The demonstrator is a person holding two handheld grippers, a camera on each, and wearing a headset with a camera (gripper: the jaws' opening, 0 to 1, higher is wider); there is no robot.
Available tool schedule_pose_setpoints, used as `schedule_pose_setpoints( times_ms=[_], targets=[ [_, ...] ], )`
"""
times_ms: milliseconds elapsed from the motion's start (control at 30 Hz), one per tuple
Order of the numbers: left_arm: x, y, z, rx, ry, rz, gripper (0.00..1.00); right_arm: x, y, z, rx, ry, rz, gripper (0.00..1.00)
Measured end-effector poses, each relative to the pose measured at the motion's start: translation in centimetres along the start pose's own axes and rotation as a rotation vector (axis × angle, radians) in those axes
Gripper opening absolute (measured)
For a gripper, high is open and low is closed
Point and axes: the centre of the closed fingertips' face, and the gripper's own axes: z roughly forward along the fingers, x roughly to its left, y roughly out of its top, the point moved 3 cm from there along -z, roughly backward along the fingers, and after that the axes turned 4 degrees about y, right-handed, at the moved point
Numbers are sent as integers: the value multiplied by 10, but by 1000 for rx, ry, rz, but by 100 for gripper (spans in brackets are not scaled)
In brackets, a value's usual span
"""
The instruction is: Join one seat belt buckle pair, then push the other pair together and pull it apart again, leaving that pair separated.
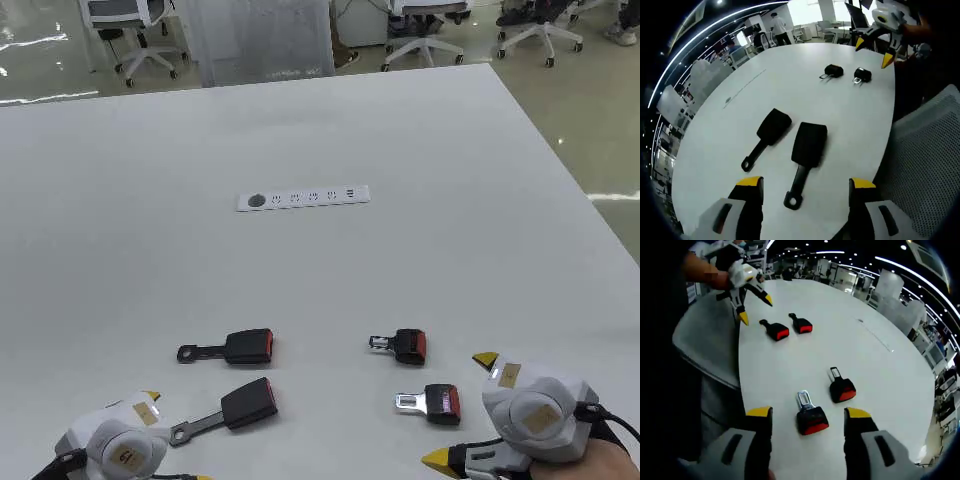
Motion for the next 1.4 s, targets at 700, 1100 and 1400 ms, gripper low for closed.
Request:
schedule_pose_setpoints(
  times_ms=[700,1100,1400],
  targets=[
    [1,-6,21,48,-92,99,38,-15,-13,12,46,11,62,40],
    [0,-16,-41,-45,113,-59,89,-4,6,-41,-148,-215,171,92],
    [-3,-22,-62,-83,177,-112,100,5,8,-45,-167,-249,225,100]
  ],
)
